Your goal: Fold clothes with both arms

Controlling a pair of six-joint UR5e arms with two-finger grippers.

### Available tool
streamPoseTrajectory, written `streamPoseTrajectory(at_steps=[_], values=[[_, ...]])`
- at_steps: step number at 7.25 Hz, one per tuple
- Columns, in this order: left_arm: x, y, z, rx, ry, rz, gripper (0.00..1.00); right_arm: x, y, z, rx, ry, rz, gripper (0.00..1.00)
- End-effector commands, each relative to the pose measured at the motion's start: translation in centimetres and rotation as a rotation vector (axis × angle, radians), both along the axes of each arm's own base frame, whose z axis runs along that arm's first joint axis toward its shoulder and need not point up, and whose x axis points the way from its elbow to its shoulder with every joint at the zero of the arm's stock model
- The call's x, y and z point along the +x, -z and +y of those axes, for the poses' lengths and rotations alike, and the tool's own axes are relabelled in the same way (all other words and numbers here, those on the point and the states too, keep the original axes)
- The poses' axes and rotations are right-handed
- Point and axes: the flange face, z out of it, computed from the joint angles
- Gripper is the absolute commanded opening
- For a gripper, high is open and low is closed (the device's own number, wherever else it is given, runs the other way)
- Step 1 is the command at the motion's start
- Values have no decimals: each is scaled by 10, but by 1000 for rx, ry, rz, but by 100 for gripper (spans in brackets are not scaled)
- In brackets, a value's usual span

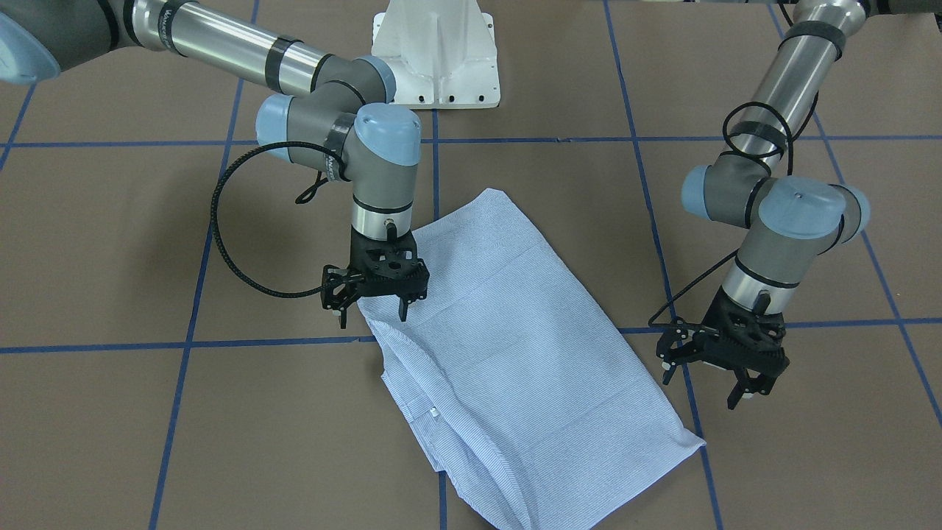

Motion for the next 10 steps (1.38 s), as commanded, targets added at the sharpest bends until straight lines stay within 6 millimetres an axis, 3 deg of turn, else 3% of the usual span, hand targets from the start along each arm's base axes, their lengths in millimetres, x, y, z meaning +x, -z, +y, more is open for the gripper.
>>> streamPoseTrajectory(at_steps=[1,2,3,6,9,10], values=[[-1,0,2,0,0,2,100,27,-6,23,-259,-262,-248,98],[-1,0,3,0,1,4,100,40,-8,41,-360,-363,-332,95],[-3,-3,10,1,-4,5,100,36,-17,53,-499,-511,-418,95],[-4,-3,16,5,-7,7,100,-12,-33,109,-532,-574,-421,96],[-5,-5,16,3,-7,6,100,-29,-43,129,-508,-583,-349,96],[-5,-5,16,3,-7,6,100,-35,-44,128,-508,-586,-342,89]])
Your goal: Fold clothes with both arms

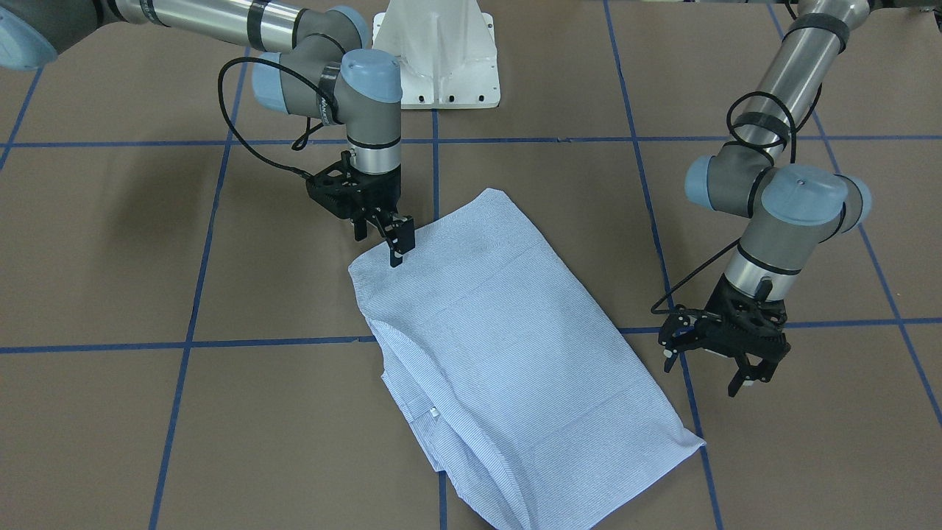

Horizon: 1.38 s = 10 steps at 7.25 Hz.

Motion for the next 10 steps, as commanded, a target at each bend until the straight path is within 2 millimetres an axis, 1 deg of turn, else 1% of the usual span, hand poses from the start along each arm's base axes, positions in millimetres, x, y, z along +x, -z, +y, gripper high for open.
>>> streamPoseTrajectory(at_steps=[1,2,3,4,5,6,8,9,10], values=[[0,0,0,0,0,0,100,-8,-1,1,14,-12,16,80],[0,0,0,0,0,0,100,-10,-1,0,17,-15,22,77],[0,0,0,0,0,0,100,-22,2,-6,15,-19,36,73],[0,0,0,0,-1,-2,100,-30,4,-10,18,-24,44,65],[0,-1,0,-1,-1,-3,100,-31,12,-10,23,-25,31,35],[0,-1,0,-1,-1,-3,100,-32,18,-11,24,-26,26,0],[0,-1,0,-1,-1,-3,100,-31,16,-12,17,-34,27,0],[0,-1,0,-1,-1,-3,100,-29,20,-12,23,-31,22,0],[0,-1,0,-1,-1,-3,100,-29,20,-12,26,-28,24,0]])
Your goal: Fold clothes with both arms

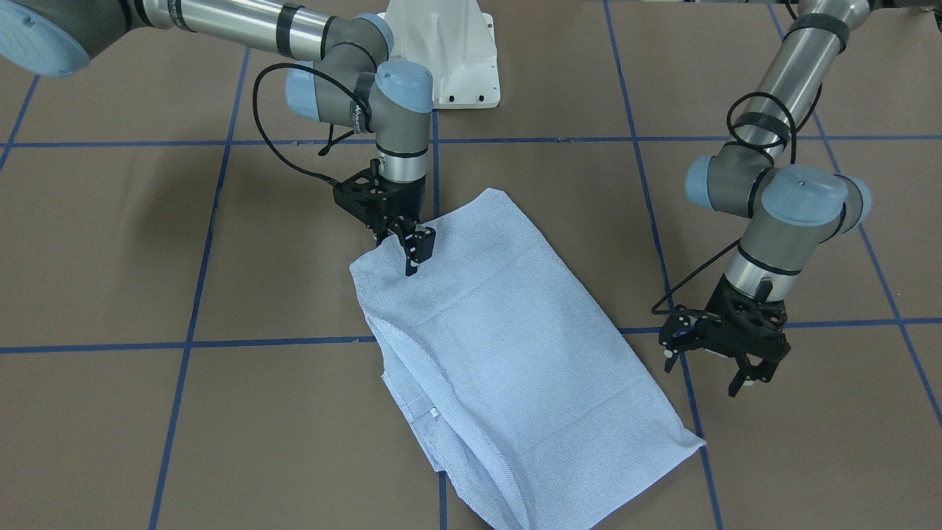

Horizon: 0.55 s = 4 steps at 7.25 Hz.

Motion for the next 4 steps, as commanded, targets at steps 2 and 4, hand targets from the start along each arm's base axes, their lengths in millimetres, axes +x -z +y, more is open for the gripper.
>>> streamPoseTrajectory(at_steps=[2,4], values=[[0,1,0,1,1,3,100,2,3,0,9,7,-1,0],[0,2,0,3,1,4,100,4,6,1,11,7,-7,0]])
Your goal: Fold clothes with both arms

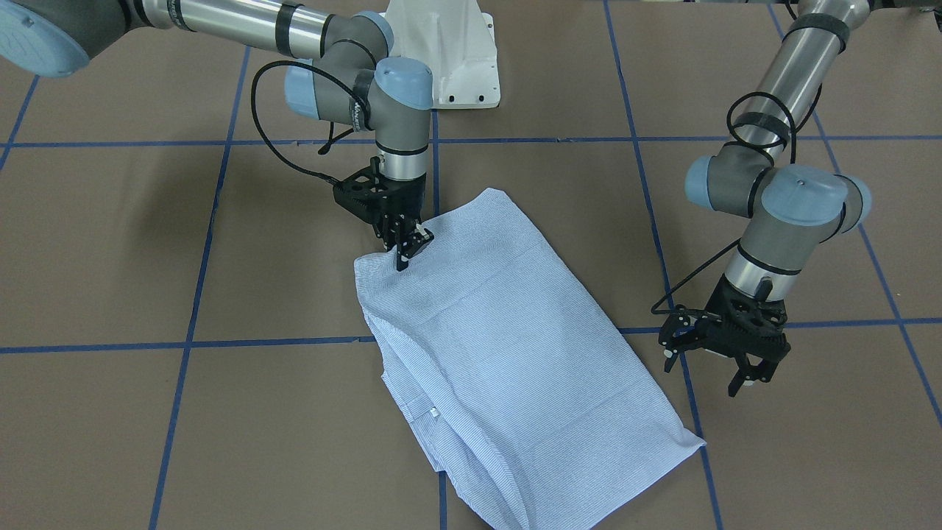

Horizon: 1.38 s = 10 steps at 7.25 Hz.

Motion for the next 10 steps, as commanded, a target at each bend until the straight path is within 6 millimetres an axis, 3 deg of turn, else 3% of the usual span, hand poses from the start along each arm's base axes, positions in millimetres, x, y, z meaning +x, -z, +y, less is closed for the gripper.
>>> streamPoseTrajectory(at_steps=[1,2,3,5,6,8,9,10], values=[[-1,5,1,3,4,11,100,5,8,1,8,0,-15,0],[0,23,7,-47,26,90,100,8,15,2,13,0,-29,0],[-8,38,36,-145,11,215,100,8,14,2,13,-2,-28,0],[-5,61,141,-288,1,386,100,9,12,2,12,-5,-29,0],[15,81,197,-402,4,485,100,9,11,2,19,-11,-25,0],[88,98,282,-594,117,624,100,10,12,2,22,-15,-26,0],[109,100,302,-692,184,686,85,10,12,2,23,-17,-26,0],[118,94,308,-776,222,709,75,10,12,1,24,-18,-25,0]])
